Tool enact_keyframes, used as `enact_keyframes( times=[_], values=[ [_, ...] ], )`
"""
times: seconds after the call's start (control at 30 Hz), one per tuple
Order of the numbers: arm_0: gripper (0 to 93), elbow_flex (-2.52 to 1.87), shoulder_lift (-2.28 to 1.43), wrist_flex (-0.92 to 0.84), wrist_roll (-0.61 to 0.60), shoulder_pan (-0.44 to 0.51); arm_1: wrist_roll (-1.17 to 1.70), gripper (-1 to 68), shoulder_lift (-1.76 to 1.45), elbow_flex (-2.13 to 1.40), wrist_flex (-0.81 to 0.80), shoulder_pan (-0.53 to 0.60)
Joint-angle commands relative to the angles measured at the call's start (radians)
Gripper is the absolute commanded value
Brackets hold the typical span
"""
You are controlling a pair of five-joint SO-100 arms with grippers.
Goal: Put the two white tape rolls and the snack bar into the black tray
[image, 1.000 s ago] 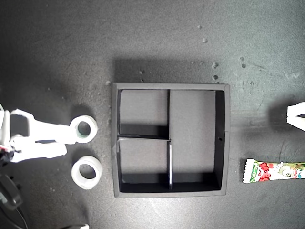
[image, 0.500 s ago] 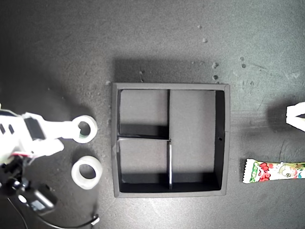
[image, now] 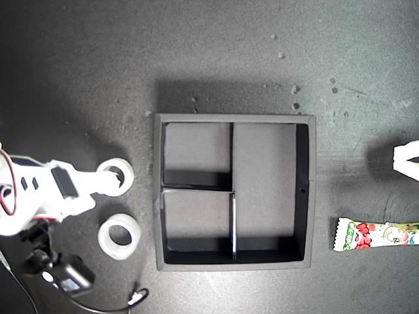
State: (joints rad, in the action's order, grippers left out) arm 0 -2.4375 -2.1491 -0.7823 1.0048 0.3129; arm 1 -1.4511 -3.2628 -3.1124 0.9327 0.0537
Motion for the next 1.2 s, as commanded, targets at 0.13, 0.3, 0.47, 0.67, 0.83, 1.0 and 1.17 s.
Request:
enact_keyframes(
  times=[0.13, 0.3, 0.47, 0.67, 0.83, 1.0, 1.17],
  values=[
    [15.2, 0.054, 0.074, 0.041, 0.014, -0.011, 0.044, -0.2, -0.008, -0.012, -0.009, 0.005],
    [9.8, 0.078, 0.138, 0.051, 0.034, -0.046, -0.097, -0.2, -0.008, -0.012, -0.009, -0.021],
    [1.5, 0.095, 0.117, 0.032, 0.043, -0.087, -0.494, 0.3, -0.008, -0.012, 0.021, -0.032],
    [0.3, 0.244, 0.129, -0.137, -0.002, -0.098, -0.35, -0.2, -0.008, -0.012, -0.029, -0.091],
    [0.3, 0.502, 0.173, -0.316, -0.08, -0.13, 0.276, -0.3, -0.008, 0.005, -0.239, -0.104],
    [0.3, 0.811, 0.311, -0.434, -0.124, -0.121, 0.683, -0.3, -0.006, 0.193, -0.25, -0.049],
    [0.3, 1.127, 0.537, -0.557, -0.114, -0.054, 0.894, -0.2, 0.009, 0.391, -0.193, 0.097]
  ],
)
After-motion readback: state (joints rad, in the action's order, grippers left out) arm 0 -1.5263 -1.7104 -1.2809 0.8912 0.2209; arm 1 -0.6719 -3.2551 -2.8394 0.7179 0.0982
